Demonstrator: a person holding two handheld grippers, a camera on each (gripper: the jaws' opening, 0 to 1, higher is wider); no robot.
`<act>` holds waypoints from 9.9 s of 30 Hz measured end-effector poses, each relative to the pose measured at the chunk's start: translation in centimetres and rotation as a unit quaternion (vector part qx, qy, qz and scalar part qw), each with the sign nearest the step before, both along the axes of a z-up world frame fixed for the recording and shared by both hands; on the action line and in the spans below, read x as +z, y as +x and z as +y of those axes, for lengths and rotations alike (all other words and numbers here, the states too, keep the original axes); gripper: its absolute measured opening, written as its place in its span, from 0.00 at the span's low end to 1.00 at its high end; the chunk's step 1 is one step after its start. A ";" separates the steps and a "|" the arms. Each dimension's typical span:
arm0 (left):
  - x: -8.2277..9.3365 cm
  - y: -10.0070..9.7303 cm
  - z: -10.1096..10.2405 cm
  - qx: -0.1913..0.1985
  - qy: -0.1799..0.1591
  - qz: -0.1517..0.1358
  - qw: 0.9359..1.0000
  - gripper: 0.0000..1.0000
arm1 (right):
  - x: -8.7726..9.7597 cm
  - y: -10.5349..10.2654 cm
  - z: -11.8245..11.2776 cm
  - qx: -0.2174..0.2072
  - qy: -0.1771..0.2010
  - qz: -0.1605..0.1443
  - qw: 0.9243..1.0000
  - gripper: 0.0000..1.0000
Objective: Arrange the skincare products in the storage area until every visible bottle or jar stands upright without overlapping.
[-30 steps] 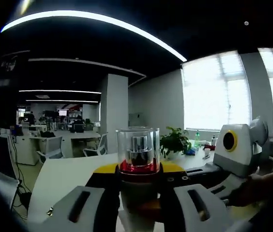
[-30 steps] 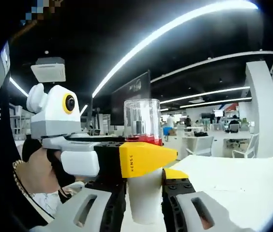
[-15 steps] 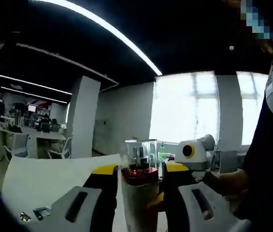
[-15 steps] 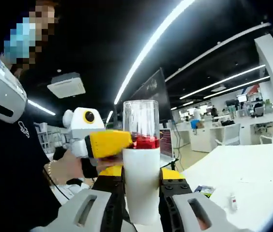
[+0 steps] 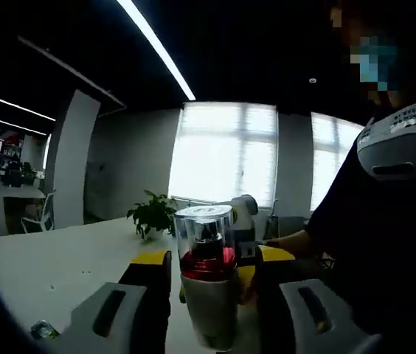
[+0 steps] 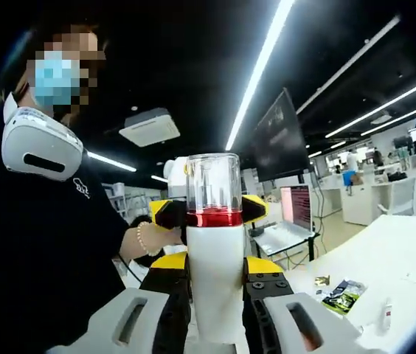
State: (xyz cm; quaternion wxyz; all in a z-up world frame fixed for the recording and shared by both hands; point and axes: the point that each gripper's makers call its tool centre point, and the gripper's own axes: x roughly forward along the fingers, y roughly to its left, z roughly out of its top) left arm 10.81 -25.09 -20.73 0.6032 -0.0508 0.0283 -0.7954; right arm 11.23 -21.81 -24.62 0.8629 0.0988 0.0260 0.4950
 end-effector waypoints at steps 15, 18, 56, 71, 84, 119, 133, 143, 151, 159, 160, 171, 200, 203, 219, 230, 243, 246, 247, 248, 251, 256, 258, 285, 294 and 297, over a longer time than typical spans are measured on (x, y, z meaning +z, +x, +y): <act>-1.1 0.7 -0.9 0.072 0.024 -0.033 0.997 0.27 | -0.9 0.2 -0.5 -0.021 -0.083 -0.007 0.996 0.19; -1.6 0.7 -1.3 0.087 0.037 -0.049 0.994 0.27 | -1.4 0.4 -0.7 -0.031 -0.118 -0.014 0.992 0.19; -8.8 4.5 0.6 0.209 0.051 -0.038 0.976 0.99 | -6.0 2.1 -5.5 -0.075 -0.072 -0.009 0.995 0.16; -14.4 6.3 3.2 0.252 0.097 -0.010 0.963 0.99 | -8.4 3.4 -7.8 -0.107 -0.062 -0.016 0.992 0.16; -18.5 7.3 4.9 0.275 0.134 0.008 0.952 0.99 | -11.6 4.6 -10.2 -0.143 -0.054 -0.008 0.988 0.16; -23.2 8.4 7.6 0.345 0.143 0.018 0.928 0.91 | -26.2 10.0 -14.3 -0.151 -0.074 -0.001 0.986 0.16; -23.4 8.7 7.7 0.358 0.149 0.001 0.922 0.87 | -27.3 11.1 -15.3 -0.146 -0.077 -0.029 0.986 0.17; -23.6 8.9 7.8 0.361 0.152 0.004 0.920 0.85 | -27.7 11.4 -15.3 -0.135 -0.067 -0.018 0.988 0.19; -23.6 9.6 8.4 0.365 0.144 0.011 0.920 0.84 | -28.5 12.2 -16.4 -0.142 -0.058 -0.009 0.988 0.20; -24.1 9.3 8.1 0.364 0.160 0.000 0.918 0.83 | -29.0 12.1 -17.0 -0.161 -0.070 0.057 0.983 0.33; -24.3 9.4 8.2 0.368 0.167 -0.007 0.915 0.83 | -28.6 11.9 -16.9 -0.164 -0.072 0.055 0.982 0.37; -24.9 9.2 7.8 0.365 0.187 0.029 0.912 0.86 | -26.7 10.0 -16.9 -0.217 -0.100 0.124 0.963 0.73; -25.8 9.6 8.5 0.360 0.189 0.106 0.907 0.86 | -20.4 0.6 -15.2 -0.377 -0.038 0.173 0.909 0.99; -25.8 9.7 8.5 0.362 0.189 0.109 0.906 0.86 | -20.8 -0.5 -14.3 -0.384 -0.052 0.178 0.904 0.99; -26.8 9.6 7.7 0.342 0.217 0.120 0.906 0.84 | -22.1 -0.9 -15.0 -0.406 -0.093 0.177 0.892 0.98; -29.6 12.0 4.0 0.318 0.277 0.113 0.899 0.76 | -22.3 -1.0 -15.4 -0.408 -0.086 0.179 0.891 0.96; -33.0 18.1 -0.9 0.305 0.331 0.108 0.887 0.58 | -22.7 -1.2 -16.0 -0.420 -0.067 0.200 0.882 0.92; -33.8 19.0 -1.8 0.301 0.351 0.100 0.881 0.56 | -23.0 -1.2 -16.1 -0.424 -0.065 0.208 0.879 0.91; -34.3 19.6 -2.3 0.301 0.353 0.101 0.880 0.56 | -23.0 -1.2 -16.2 -0.425 -0.063 0.210 0.878 0.91; -34.7 20.1 -2.9 0.300 0.355 0.101 0.880 0.55 | -23.1 -1.2 -16.3 -0.427 -0.062 0.212 0.877 0.90; -35.7 21.2 -4.2 0.298 0.363 0.101 0.877 0.52 | -23.2 -1.3 -16.6 -0.433 -0.056 0.216 0.873 0.90; -37.1 21.7 -5.6 0.287 0.384 0.087 0.873 0.47 | -23.3 -1.4 -16.8 -0.438 -0.051 0.224 0.869 0.89; -37.6 21.7 -6.0 0.282 0.393 0.080 0.872 0.44 | -23.3 -1.4 -16.8 -0.440 -0.051 0.224 0.868 0.89; -39.8 22.9 -8.5 0.248 0.443 -0.029 0.861 0.20 | -23.8 -1.3 -17.8 -0.460 -0.038 0.240 0.854 0.85; -38.2 24.5 -7.0 0.283 0.413 0.028 0.865 0.19 | -23.5 -1.1 -17.8 -0.459 -0.034 0.240 0.855 0.85; -37.1 25.1 -6.0 0.296 0.392 0.039 0.870 0.19 | -23.2 -0.9 -17.3 -0.450 -0.033 0.240 0.860 0.85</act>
